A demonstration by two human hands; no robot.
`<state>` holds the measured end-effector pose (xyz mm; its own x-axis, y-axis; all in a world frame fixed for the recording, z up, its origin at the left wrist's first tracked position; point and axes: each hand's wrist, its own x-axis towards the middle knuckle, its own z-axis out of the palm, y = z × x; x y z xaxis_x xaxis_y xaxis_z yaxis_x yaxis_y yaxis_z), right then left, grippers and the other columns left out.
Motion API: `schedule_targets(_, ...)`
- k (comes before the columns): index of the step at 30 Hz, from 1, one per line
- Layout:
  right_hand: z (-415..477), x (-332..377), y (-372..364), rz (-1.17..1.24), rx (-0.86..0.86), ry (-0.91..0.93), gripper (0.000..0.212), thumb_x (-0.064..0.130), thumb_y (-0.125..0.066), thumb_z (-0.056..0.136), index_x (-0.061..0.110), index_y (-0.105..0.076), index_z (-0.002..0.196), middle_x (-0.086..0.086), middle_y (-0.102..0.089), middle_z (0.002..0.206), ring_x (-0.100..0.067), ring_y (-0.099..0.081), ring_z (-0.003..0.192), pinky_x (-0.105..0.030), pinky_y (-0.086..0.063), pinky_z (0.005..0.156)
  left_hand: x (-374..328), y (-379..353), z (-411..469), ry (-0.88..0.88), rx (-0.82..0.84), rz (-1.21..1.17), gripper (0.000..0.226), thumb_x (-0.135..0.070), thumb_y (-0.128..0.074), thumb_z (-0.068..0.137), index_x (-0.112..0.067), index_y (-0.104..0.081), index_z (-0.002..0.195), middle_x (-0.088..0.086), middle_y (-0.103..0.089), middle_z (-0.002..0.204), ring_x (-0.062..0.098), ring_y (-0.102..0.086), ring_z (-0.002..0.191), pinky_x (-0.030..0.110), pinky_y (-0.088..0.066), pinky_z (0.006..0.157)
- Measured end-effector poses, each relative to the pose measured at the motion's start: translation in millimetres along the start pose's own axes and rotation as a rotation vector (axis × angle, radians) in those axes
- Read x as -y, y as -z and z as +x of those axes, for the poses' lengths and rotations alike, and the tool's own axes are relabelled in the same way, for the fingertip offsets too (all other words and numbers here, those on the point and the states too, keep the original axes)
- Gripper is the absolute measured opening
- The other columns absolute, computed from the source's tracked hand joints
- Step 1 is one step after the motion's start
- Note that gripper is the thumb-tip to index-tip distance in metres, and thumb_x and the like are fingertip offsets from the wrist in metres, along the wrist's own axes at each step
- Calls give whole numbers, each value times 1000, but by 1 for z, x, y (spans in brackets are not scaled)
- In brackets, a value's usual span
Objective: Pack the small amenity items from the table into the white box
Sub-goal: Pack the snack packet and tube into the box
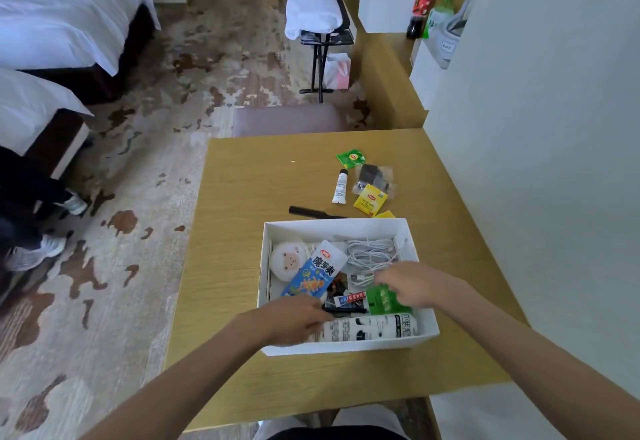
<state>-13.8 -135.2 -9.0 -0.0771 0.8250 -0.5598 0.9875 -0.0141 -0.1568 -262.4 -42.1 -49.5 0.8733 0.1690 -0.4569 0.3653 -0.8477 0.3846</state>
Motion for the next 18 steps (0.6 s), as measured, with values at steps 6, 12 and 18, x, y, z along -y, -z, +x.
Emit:
schedule_targets(6,8,6,-14,-56,137,-20,22,0,-50,87,10,-59,104,0,-53,88,-16,-54,78,-28,-47,66,-2,10,-3,31,-18,69,53,-24,-50,95,-30,-31,144,2,-45,135,19,-42,125,38,-45,88)
schedule_targets(12,8,-21,21,81,-155,44,22,12,-45,94,15,-62,108,-1,-63,106,-17,-58,96,-36,-52,82,-1,26,2,15,48,-112,34,-13,-51,93,-30,-62,120,-8,-60,125,11,-51,115,37,-49,91)
schedule_targets(18,9,-53,48,392,-434,91,17,19,-54,95,21,-67,106,8,-68,95,-4,-62,82,-22,-51,70,5,52,14,131,-157,-299,24,-21,-50,94,-30,-66,111,-7,-66,113,1,-58,92,23,-49,78)
